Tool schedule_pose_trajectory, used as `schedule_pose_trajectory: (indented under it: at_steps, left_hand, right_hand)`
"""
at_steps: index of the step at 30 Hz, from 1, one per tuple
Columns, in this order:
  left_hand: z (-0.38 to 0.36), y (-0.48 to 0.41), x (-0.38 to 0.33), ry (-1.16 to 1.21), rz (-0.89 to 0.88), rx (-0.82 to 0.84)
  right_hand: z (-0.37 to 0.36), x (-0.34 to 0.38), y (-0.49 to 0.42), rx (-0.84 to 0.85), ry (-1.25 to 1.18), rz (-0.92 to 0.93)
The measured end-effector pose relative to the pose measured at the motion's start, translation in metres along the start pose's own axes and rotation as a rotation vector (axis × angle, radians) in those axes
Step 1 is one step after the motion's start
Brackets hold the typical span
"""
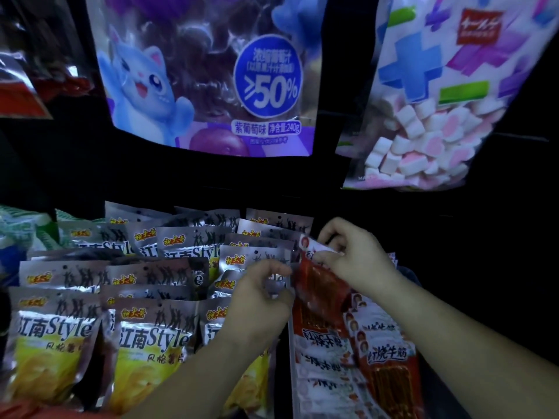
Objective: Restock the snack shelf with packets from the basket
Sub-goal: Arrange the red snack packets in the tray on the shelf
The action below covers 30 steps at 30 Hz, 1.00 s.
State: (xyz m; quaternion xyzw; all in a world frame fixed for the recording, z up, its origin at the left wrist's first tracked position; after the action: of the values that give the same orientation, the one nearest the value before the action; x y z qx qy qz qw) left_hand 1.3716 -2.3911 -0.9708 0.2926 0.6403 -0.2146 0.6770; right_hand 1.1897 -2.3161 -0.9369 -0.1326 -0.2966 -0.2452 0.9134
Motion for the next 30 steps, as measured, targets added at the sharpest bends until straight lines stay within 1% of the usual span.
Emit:
schedule_pose_trajectory:
  at_steps: [2,3,5,7,10,13,14,15,17,18,20,21,23,27,30]
  left_hand:
    - [-0.001,0.006,-0.010,-0.039,-0.090,0.071]
    - [-0.002,0.008,-0.015,-0.047,-0.103,0.108]
    - [-0.004,0.014,-0.022,-0.027,-0.089,0.177]
    - [-0.003,0.022,-0.026,0.052,-0.065,0.214]
    - [0.001,0.033,-0.029,0.193,0.001,0.162]
    - [0.010,0.040,-0.029,0.282,0.045,0.065]
    - [0.013,0.042,-0.031,0.301,0.042,0.049]
    - [0.014,0.043,-0.032,0.315,0.041,0.053]
    - [0.015,0.050,-0.036,0.312,0.035,0.113]
    - [0.014,0.053,-0.039,0.268,0.022,0.142]
    - [0.017,0.053,-0.039,0.144,-0.030,0.146]
    - [0.019,0.051,-0.039,0.126,-0.046,0.133]
    - [0.023,0.050,-0.043,0.188,-0.035,0.092]
    - [0.032,0.045,-0.042,0.245,-0.035,-0.026]
    - [0.036,0.043,-0.034,0.211,-0.010,-0.103]
  right_hand:
    - [0.009,0.016,0.014,0.086,-0.045,0.021]
    - [0.013,0.023,0.022,0.139,-0.092,0.016]
    - [0.020,0.032,0.040,0.233,-0.207,-0.027]
    - [0.024,0.035,0.053,0.244,-0.313,-0.077]
    - [0.032,0.033,0.065,0.195,-0.449,-0.162]
    - [0.034,0.036,0.078,0.259,-0.656,-0.222]
    - [0.031,0.036,0.082,0.279,-0.689,-0.228]
    - [0.029,0.039,0.087,0.291,-0.689,-0.232]
    - [0.021,0.041,0.092,0.262,-0.646,-0.239]
    - [0.017,0.040,0.093,0.239,-0.611,-0.234]
    - [0.012,0.042,0.093,0.204,-0.554,-0.226]
    - [0.012,0.044,0.093,0.173,-0.543,-0.224]
    - [0.012,0.044,0.092,0.112,-0.519,-0.224]
    - [0.009,0.051,0.094,0.207,-0.521,-0.187]
    - [0.006,0.050,0.092,0.142,-0.459,-0.154]
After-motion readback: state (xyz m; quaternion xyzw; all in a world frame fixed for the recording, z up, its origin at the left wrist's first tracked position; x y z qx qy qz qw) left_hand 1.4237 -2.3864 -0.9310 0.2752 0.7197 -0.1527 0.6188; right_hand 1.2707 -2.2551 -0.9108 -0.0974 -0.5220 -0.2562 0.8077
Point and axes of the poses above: each hand's wrist, its own y-axis away from the middle knuckle, its own z-axis out of the back of the hand, x = y × z, the point moved 3 cm from there along -y, towards the middle knuckle, and after that the axes turned 7 degrees about y, right-handed, at the moved point
